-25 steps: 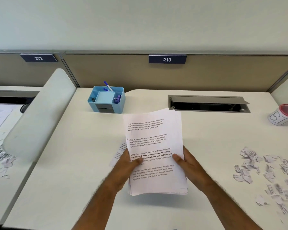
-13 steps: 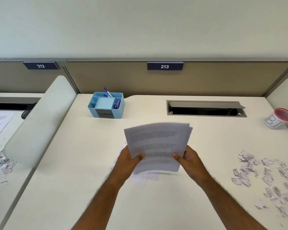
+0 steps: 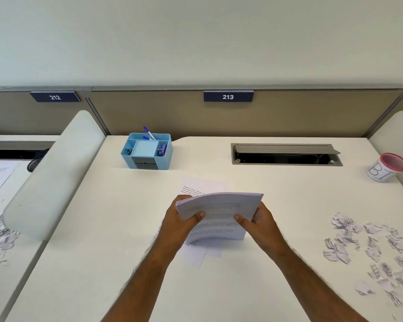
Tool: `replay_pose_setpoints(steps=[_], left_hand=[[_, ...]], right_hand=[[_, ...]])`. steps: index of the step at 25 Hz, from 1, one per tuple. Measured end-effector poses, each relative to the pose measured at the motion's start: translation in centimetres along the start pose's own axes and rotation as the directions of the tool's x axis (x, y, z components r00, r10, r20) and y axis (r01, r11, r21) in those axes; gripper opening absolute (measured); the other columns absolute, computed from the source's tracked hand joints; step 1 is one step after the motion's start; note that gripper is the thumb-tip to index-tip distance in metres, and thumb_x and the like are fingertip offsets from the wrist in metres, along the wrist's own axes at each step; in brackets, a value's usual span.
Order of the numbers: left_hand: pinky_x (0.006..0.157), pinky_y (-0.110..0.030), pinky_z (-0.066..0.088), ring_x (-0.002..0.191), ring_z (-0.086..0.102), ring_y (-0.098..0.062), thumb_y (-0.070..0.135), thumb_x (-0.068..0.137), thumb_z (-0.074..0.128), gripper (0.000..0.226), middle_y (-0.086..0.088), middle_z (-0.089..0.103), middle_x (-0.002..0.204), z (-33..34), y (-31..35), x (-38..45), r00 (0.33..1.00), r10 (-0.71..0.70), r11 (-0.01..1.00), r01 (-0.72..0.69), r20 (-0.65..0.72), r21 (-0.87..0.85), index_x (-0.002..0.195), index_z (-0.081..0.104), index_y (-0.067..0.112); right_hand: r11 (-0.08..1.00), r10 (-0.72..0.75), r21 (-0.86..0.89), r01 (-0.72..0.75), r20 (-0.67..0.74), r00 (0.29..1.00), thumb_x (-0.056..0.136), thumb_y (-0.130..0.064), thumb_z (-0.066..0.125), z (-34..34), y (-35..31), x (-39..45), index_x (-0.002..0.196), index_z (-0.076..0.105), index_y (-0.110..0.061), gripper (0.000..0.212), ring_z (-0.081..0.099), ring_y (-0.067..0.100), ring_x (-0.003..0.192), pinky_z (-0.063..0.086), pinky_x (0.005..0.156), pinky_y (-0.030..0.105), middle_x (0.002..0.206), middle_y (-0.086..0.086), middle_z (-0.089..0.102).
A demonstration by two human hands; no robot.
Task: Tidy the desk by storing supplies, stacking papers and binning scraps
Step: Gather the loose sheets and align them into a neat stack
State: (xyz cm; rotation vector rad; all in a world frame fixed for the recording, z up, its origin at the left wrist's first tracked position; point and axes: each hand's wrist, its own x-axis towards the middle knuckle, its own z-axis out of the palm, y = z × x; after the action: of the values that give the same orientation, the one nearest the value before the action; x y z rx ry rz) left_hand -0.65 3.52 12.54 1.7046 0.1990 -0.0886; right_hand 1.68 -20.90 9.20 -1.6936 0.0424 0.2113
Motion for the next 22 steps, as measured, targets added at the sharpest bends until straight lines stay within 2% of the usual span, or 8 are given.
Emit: replay_pose_setpoints(steps=[5,11,16,19,22], left_hand=[[0.083,-0.032,0.058,0.1,0.07,-0.018,0.025,0.092,0.076,0.019,0.008,0.076,0.102,0.1,0.5,0.2,1.0,0.016,1.0,-0.017,-0.021,-0.024,0.109,0.07,0.03],[0.075,-0.019,0.057,0.088,0.068,-0.003,0.021,0.088,0.08,0.023,0.012,0.075,0.097,-0.3,1.1,0.3,0.996,0.053,0.999,-0.053,-0.071,0.0,0.107,0.069,0.026],[0.069,-0.013,0.053,0.086,0.071,-0.004,0.019,0.087,0.081,0.019,0.008,0.078,0.096,-0.3,1.4,0.4,0.997,0.039,0.999,-0.04,-0.071,-0.024,0.103,0.073,0.025],[0.068,-0.013,0.052,0.085,0.071,-0.005,0.023,0.086,0.082,0.017,0.009,0.078,0.094,-0.4,1.0,0.6,0.998,0.02,1.0,-0.022,-0.063,-0.022,0.1,0.074,0.026],[0.074,-0.018,0.056,0.094,0.072,-0.009,0.027,0.085,0.084,0.026,0.008,0.078,0.101,-0.3,0.1,0.7,0.999,0.007,1.0,-0.007,-0.033,-0.014,0.109,0.075,0.026]], right_hand=[[0.999,-0.038,-0.034,0.038,-0.013,0.999,0.096,-0.016,0.069,0.5,-0.7,0.3,0.12,0.062,-0.029,0.028,0.069,0.008,0.106,0.057,0.092,0.031,0.113,-0.01,0.075],[0.997,-0.073,-0.031,0.07,-0.106,0.992,0.09,-0.018,0.077,0.7,-1.2,-0.1,0.113,0.06,-0.035,0.032,0.069,0.001,0.099,0.055,0.079,0.018,0.11,-0.011,0.073],[0.996,-0.087,-0.008,0.087,-0.098,0.991,0.09,-0.022,0.077,1.0,-1.3,0.3,0.125,0.062,-0.027,0.038,0.069,0.004,0.1,0.057,0.08,0.019,0.112,-0.009,0.073],[0.998,-0.055,-0.013,0.054,-0.075,0.996,0.09,-0.024,0.077,1.0,-0.9,0.3,0.121,0.064,-0.026,0.034,0.07,0.004,0.099,0.054,0.078,0.017,0.11,-0.01,0.075],[1.0,-0.029,-0.001,0.029,-0.081,0.996,0.088,-0.024,0.079,1.1,-0.1,0.0,0.117,0.065,-0.025,0.032,0.071,0.003,0.098,0.054,0.077,0.017,0.109,-0.01,0.075]])
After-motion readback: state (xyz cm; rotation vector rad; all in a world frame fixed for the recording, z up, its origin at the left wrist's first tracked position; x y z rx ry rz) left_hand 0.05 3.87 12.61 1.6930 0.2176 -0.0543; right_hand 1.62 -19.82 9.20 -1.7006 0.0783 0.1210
